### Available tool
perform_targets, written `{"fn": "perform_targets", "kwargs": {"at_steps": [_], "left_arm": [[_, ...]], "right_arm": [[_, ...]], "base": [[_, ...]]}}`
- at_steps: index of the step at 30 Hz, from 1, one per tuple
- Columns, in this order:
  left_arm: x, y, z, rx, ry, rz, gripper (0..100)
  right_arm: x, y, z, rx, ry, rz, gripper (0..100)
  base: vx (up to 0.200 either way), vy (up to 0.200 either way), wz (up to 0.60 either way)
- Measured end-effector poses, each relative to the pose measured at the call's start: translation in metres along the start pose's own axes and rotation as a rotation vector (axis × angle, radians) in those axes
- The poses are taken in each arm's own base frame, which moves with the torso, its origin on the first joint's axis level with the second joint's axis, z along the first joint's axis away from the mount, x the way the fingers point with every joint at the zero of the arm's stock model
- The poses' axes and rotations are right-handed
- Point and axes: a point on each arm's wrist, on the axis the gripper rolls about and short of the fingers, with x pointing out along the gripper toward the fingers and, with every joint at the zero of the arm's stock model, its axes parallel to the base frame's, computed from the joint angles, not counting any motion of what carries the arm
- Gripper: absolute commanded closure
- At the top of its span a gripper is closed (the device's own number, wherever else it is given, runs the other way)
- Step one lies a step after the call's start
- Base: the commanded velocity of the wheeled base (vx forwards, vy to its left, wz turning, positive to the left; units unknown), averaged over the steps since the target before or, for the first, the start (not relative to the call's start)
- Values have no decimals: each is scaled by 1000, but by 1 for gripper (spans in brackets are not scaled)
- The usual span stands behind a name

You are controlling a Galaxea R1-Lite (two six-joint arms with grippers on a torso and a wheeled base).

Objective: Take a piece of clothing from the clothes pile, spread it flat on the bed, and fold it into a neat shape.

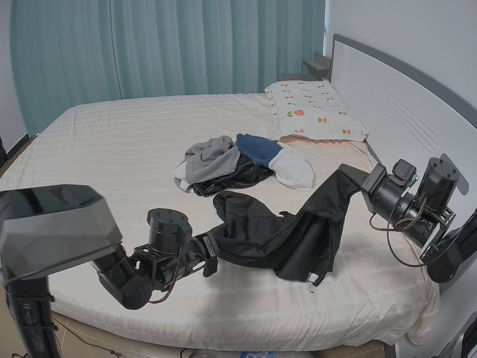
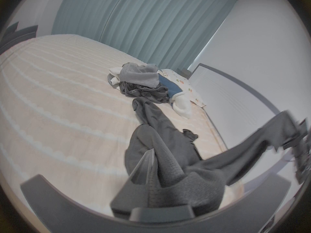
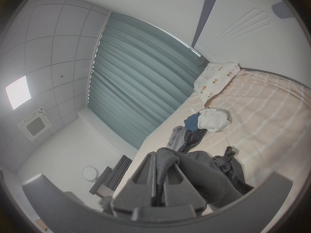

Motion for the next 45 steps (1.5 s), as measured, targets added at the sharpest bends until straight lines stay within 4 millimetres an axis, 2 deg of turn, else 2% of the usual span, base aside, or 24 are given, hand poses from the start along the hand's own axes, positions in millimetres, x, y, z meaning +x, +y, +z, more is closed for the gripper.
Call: {"fn": "perform_targets", "kwargs": {"at_steps": [8, 14, 19, 28, 39, 45], "left_arm": [[-72, -11, 25, -153, -46, -60, 100], [-101, -16, 29, -249, -59, -88, 100], [-108, -16, 29, -273, -57, -94, 100], [-115, -9, 19, -280, -25, -72, 100], [-115, -10, 20, -280, -34, -79, 100], [-115, -9, 24, -335, -47, -77, 100]], "right_arm": [[13, -51, -29, 11, -14, -138, 100], [16, -72, -41, 17, -17, -225, 100], [12, -74, -43, 17, -14, -247, 100], [4, -70, -50, 18, 19, -251, 100], [2, -69, -53, 19, 31, -253, 100], [3, -65, -56, 10, 9, -267, 100]], "base": [[0, 0, 0], [0, 0, 0], [0, 0, 0], [-200, 0, 0], [0, 0, 0], [0, 67, 0]]}}
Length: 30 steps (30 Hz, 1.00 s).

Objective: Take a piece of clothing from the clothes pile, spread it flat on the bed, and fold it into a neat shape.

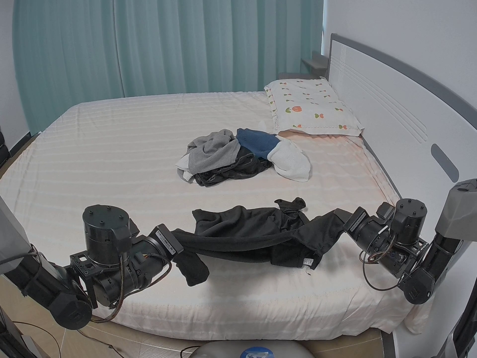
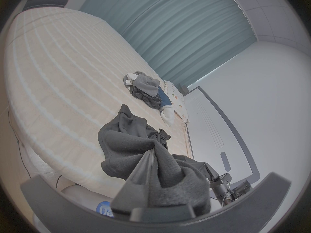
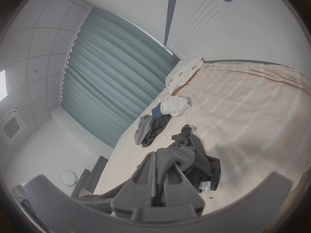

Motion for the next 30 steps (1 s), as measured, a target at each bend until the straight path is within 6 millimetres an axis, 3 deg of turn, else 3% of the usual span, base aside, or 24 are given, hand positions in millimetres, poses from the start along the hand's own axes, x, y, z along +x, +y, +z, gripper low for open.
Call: {"fn": "perform_targets", "kwargs": {"at_steps": [11, 30], "left_arm": [[1, 0, 6, -12, -21, 1, 100], [-5, -6, 18, -19, -91, -8, 100]], "right_arm": [[1, 6, -3, -5, -5, 16, 100], [-4, 21, 12, -1, -59, 73, 100]], "base": [[0, 200, 0], [0, 200, 0]]}}
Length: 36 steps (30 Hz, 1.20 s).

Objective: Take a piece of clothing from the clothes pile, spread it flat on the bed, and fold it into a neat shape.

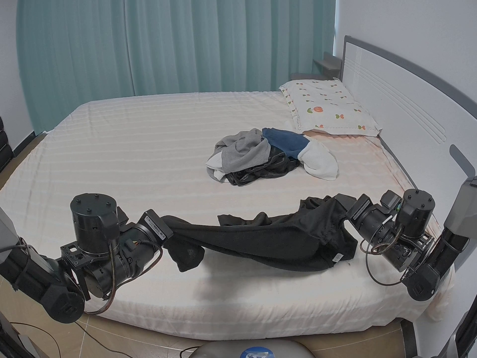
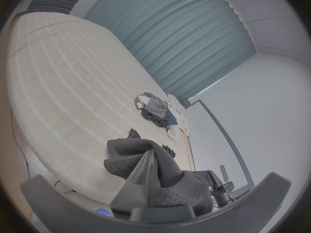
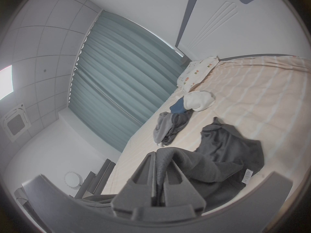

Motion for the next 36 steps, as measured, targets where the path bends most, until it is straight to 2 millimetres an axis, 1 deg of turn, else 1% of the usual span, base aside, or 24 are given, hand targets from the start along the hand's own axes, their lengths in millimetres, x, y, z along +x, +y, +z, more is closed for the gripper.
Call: {"fn": "perform_targets", "kwargs": {"at_steps": [8, 11, 15, 18, 21, 23, 28, 32, 36], "left_arm": [[-1, 4, 8, -5, -31, 48, 100], [-2, 6, 10, -8, -44, 61, 100], [-3, 7, 13, -12, -60, 66, 100], [-5, 5, 16, -15, -73, 59, 100], [-9, 3, 18, -17, -84, 51, 100], [-12, 3, 19, -16, -83, 59, 100], [-16, 4, 19, -18, -82, 76, 100], [-20, 8, 17, -17, -73, 94, 100], [-22, 11, 14, -25, -64, 104, 100]], "right_arm": [[11, 12, 2, -37, -15, 43, 100], [17, 20, 0, -86, -11, 65, 100], [26, 36, -2, -121, -18, 116, 100], [26, 44, -6, -124, -21, 140, 100], [25, 46, -6, -117, -53, 159, 100], [25, 43, -8, -112, -62, 157, 100], [25, 28, -14, -94, -41, 105, 100], [27, 19, -16, -72, -33, 72, 100], [27, 15, -16, -69, -31, 59, 100]], "base": [[0, 200, 0], [0, 200, 0], [0, 200, 0], [0, 200, 0], [0, 200, 0], [0, 200, 0], [0, 200, 0], [0, 200, 0], [0, 200, 0]]}}
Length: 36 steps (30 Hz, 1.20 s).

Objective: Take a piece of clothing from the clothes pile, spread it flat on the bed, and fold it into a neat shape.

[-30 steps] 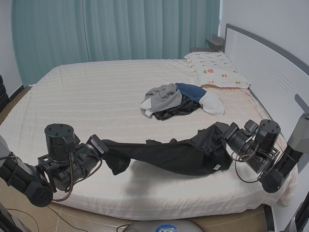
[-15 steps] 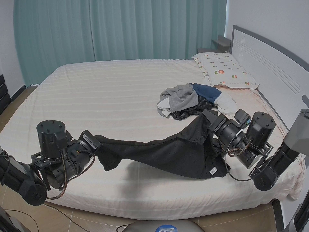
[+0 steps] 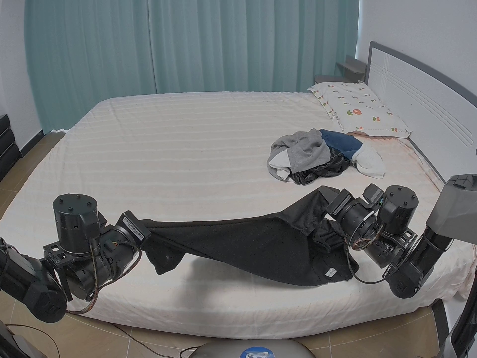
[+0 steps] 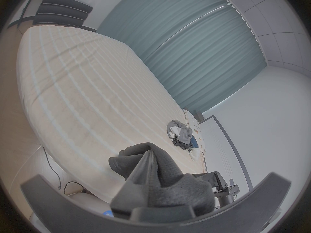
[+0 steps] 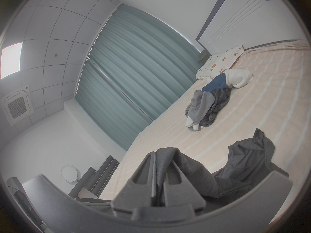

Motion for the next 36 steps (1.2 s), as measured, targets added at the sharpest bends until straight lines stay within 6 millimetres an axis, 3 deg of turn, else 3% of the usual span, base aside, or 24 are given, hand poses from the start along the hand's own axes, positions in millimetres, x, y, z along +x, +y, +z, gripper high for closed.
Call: {"fn": "perform_targets", "kwargs": {"at_steps": [17, 28, 36], "left_arm": [[-2, 1, -3, 2, 12, 3, 100], [-2, 1, -3, 1, 10, 0, 100], [-2, 1, -3, -17, 14, 1, 100]], "right_arm": [[-5, 5, 3, 2, -4, 14, 100], [-12, 20, 13, -3, -29, 60, 100], [-21, 10, 8, 4, 9, 18, 100]], "base": [[0, 200, 0], [0, 200, 0], [0, 0, 0]]}}
